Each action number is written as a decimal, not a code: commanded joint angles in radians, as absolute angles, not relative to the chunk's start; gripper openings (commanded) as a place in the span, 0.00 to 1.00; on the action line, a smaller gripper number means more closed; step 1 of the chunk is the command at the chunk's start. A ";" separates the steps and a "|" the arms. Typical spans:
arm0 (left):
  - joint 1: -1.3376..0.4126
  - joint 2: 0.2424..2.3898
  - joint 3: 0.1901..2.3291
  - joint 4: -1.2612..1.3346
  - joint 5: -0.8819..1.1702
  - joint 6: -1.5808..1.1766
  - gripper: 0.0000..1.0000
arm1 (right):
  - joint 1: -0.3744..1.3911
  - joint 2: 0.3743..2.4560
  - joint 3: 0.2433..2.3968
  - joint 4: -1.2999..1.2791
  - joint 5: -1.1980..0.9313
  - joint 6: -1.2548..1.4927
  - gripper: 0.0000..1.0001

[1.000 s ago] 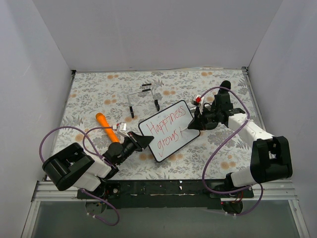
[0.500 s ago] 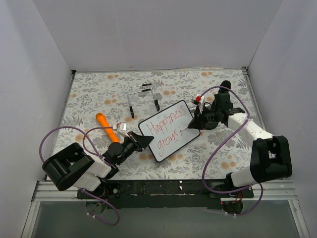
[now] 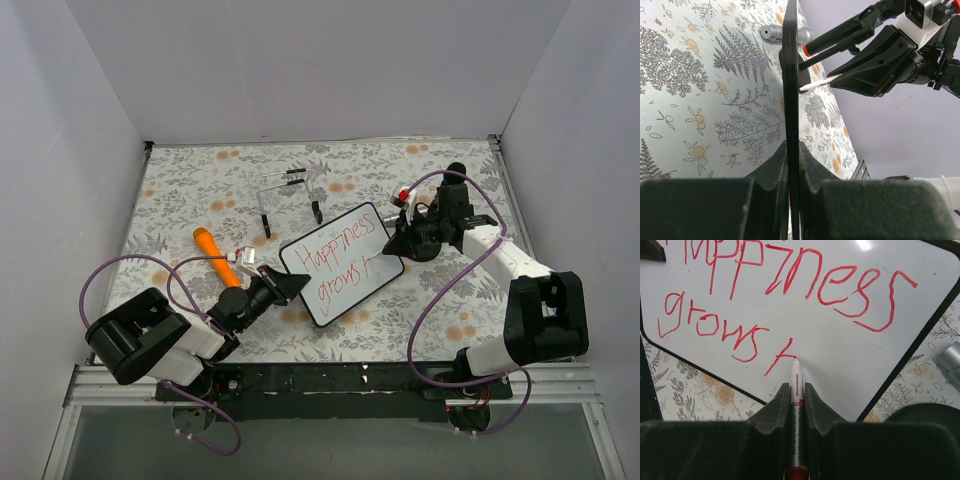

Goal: Write a sentence on the whiteboard

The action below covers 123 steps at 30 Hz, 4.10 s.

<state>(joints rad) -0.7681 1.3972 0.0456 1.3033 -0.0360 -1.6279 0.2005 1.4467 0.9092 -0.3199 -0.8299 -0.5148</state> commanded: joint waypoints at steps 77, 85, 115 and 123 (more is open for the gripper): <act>-0.775 1.388 0.005 1.554 -0.014 -1.594 0.00 | 0.167 1.463 0.916 -0.396 -0.871 -0.621 0.01; -0.775 1.388 0.005 1.552 -0.014 -1.594 0.00 | 0.175 1.470 0.920 -0.382 -0.827 -0.606 0.01; -0.775 1.385 0.003 1.552 -0.015 -1.591 0.00 | 0.167 1.448 0.968 -0.319 -0.738 -0.538 0.01; -0.775 1.391 0.005 1.555 -0.014 -1.591 0.00 | 0.169 1.448 0.982 -0.316 -0.744 -0.531 0.01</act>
